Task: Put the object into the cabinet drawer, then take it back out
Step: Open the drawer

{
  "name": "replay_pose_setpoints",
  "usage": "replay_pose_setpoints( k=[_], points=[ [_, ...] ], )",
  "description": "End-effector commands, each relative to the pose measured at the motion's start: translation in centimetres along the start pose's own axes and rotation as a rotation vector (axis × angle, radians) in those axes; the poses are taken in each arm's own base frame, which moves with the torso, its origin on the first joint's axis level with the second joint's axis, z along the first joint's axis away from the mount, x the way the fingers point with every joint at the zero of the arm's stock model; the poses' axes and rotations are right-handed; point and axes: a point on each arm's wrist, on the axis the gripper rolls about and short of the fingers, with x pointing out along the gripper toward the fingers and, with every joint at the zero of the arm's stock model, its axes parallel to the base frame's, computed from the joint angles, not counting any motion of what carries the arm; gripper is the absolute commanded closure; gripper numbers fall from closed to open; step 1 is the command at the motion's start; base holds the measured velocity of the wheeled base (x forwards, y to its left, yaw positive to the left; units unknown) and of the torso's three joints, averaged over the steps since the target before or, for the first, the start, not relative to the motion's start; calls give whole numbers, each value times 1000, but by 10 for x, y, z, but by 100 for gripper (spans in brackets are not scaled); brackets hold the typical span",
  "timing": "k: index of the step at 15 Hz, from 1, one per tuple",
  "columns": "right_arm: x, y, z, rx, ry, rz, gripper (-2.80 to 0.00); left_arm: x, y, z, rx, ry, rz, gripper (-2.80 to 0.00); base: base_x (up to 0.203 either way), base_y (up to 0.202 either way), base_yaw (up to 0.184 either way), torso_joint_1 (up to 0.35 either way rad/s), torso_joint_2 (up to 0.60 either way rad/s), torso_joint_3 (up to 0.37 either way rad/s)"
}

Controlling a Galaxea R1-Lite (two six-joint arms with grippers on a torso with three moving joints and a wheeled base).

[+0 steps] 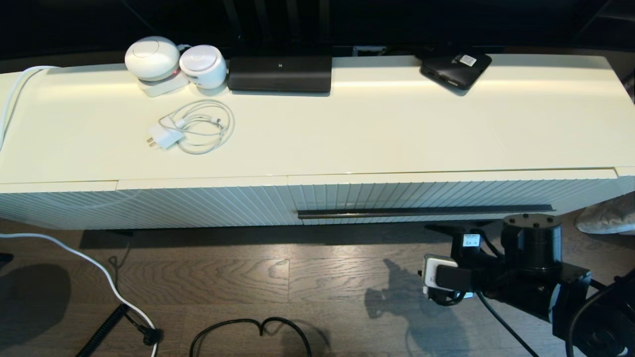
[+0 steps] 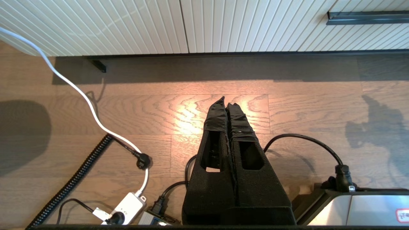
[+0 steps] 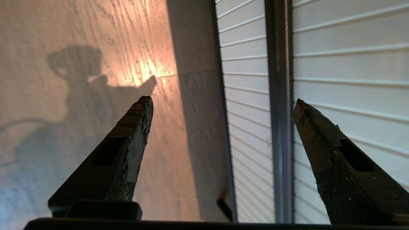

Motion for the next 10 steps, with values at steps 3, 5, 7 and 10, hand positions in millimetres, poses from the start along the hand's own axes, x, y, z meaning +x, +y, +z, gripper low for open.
replay_pose_setpoints(
  k=[3, 5, 7, 10],
  points=[
    [9, -3, -5, -42, 0, -4, -280, 0, 0, 0, -1, -2, 1, 0, 0, 0, 0, 0, 0, 0],
    [13, -2, -10, -39, 13, 2, -280, 0, 0, 0, -1, -2, 2, 0, 0, 0, 0, 0, 0, 0],
    [19, 0, -12, -49, 18, 10, -280, 0, 0, 0, -1, -2, 0, 0, 0, 0, 0, 0, 0, 0],
    [27, -2, -17, -60, 29, 2, -280, 0, 0, 0, -1, -2, 1, 0, 0, 0, 0, 0, 0, 0]
  ],
)
